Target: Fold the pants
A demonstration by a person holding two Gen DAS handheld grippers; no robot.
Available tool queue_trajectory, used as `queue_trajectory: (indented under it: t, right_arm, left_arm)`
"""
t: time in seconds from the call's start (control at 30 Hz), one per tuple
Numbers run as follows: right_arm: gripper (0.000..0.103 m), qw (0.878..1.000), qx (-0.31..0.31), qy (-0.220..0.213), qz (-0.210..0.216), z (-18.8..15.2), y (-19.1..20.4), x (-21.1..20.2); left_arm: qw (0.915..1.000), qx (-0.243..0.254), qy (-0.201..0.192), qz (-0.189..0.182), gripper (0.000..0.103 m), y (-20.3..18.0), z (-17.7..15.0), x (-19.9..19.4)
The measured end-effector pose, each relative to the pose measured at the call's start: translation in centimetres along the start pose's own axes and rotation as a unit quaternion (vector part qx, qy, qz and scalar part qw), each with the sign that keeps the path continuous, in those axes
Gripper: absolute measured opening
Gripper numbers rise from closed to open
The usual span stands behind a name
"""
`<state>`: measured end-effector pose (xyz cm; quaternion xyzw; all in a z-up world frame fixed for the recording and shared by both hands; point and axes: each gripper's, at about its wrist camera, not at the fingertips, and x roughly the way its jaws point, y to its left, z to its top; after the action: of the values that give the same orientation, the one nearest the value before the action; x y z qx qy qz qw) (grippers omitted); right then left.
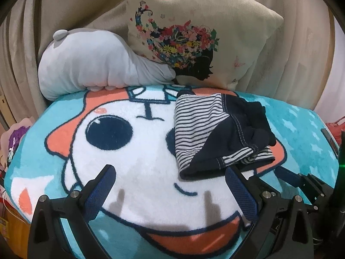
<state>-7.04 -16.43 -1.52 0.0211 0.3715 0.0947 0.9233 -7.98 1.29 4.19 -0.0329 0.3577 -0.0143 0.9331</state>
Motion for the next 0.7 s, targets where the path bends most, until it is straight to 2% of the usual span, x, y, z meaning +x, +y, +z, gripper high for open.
queue_trajectory:
  t: [0.13, 0.7]
  right_arm:
    - [0.069, 1.000, -0.003, 0.001, -0.001, 0.0, 0.1, 0.1]
    - [0.069, 1.000, -0.004, 0.004, -0.008, 0.1, 0.2, 0.5]
  left_arm:
    - [0.9999, -0.003, 0.010, -0.002, 0.102, 0.1, -0.2, 0.5]
    - [0.9995, -0.008, 0.031, -0.003, 0.102, 0.5, -0.7, 1.5]
